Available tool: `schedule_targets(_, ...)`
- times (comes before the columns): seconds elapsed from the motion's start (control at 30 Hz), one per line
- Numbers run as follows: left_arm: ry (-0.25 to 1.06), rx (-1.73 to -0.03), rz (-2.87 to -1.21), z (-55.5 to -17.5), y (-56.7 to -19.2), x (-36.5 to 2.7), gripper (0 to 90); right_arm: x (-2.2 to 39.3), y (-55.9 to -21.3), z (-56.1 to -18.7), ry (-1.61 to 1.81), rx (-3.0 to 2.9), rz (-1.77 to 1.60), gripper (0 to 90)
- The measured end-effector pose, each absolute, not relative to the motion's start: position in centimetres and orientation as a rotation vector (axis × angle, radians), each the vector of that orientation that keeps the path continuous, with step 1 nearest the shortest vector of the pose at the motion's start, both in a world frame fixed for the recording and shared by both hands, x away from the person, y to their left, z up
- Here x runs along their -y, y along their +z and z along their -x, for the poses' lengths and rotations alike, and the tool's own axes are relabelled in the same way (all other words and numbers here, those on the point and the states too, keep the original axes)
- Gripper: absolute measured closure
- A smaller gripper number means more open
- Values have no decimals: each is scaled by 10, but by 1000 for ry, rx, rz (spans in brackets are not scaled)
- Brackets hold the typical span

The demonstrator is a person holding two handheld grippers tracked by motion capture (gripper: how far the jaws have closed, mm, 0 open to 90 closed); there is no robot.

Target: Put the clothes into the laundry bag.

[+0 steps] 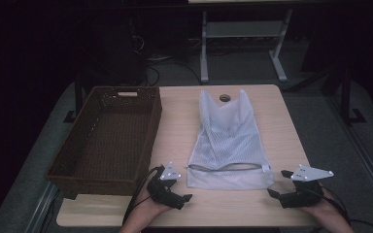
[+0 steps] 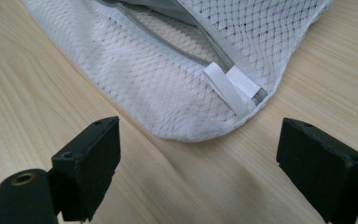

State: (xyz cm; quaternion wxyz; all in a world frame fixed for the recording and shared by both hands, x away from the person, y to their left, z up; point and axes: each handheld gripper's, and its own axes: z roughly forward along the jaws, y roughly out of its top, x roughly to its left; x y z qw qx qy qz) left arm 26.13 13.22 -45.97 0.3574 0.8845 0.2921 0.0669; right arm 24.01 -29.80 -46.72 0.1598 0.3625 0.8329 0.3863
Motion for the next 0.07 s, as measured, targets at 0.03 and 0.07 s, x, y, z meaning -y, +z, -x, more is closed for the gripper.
schedule_targets(0.03,174,-755,-2282,-261,-459,-133,128,298,-467,-240,1107,-2380,-1036,129)
schedule_targets(0.07,176,-754,-2283,-262,-459,-133,128,298,-467,-240,1109,-2379,-1036,129)
